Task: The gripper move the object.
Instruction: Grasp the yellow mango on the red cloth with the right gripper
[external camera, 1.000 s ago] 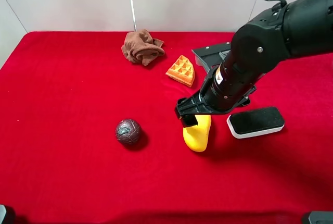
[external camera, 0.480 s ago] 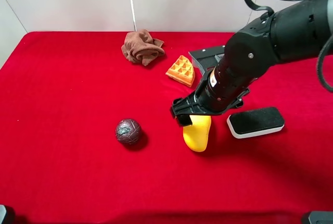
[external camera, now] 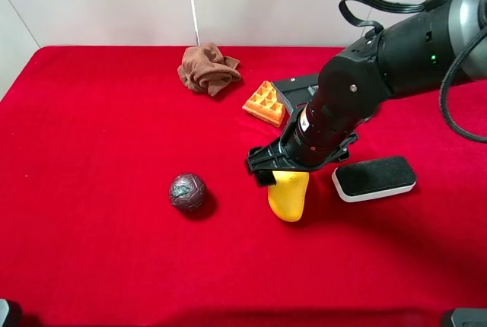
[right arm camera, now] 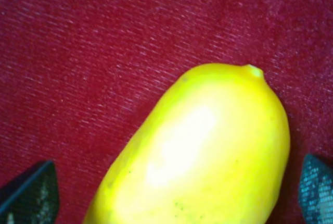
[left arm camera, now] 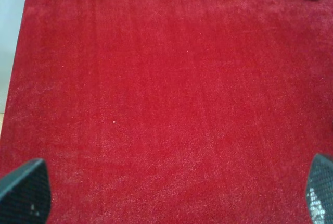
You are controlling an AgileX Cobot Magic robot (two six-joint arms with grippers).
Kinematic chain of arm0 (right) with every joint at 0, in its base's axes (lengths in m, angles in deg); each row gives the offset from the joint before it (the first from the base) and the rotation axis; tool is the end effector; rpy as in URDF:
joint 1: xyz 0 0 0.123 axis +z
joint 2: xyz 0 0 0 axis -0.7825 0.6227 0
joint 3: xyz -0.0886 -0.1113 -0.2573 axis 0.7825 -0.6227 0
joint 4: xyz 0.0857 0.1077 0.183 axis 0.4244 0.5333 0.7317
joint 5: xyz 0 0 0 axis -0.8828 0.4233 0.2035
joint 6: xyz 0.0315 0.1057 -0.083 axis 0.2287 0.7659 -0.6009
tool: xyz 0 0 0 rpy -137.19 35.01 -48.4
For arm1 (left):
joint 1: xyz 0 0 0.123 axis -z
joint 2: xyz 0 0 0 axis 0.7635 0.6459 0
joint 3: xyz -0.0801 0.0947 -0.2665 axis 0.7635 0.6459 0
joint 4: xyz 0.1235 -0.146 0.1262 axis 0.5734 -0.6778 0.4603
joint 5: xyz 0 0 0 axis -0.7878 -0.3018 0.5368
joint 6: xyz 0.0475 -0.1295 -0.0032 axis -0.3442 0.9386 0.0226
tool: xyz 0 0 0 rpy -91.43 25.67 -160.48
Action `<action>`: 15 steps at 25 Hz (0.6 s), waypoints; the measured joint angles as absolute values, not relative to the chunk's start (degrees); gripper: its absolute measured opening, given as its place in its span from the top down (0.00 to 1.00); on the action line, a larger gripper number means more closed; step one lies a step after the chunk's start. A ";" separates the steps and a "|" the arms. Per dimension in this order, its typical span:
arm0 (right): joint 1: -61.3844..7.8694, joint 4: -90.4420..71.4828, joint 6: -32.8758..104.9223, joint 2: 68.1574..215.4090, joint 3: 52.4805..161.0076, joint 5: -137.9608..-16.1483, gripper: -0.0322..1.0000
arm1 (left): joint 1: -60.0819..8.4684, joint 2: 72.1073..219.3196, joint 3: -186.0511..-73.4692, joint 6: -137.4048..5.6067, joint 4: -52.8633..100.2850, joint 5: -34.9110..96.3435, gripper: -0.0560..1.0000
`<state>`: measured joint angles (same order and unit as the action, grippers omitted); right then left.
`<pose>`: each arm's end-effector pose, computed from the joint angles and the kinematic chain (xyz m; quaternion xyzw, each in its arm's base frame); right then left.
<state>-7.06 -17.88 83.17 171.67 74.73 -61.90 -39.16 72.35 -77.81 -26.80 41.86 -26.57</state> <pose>0.2188 0.2139 0.1066 -0.1769 0.9746 0.0754 0.1146 0.0097 0.0082 0.2391 0.0403 0.8569 -0.0296 0.5131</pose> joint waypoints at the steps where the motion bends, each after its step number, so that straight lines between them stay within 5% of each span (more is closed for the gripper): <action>1: -7.06 -17.83 83.17 171.67 74.73 -61.91 0.30 | -39.16 72.35 -77.81 -26.80 41.86 -26.57 0.02; 15: -7.06 -13.19 83.17 171.67 74.73 -61.93 0.30 | -39.16 72.35 -77.81 -26.80 41.86 -26.57 0.02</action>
<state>-7.06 -13.19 83.17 171.67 74.73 -61.93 -39.16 72.35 -77.81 -26.80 41.86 -26.57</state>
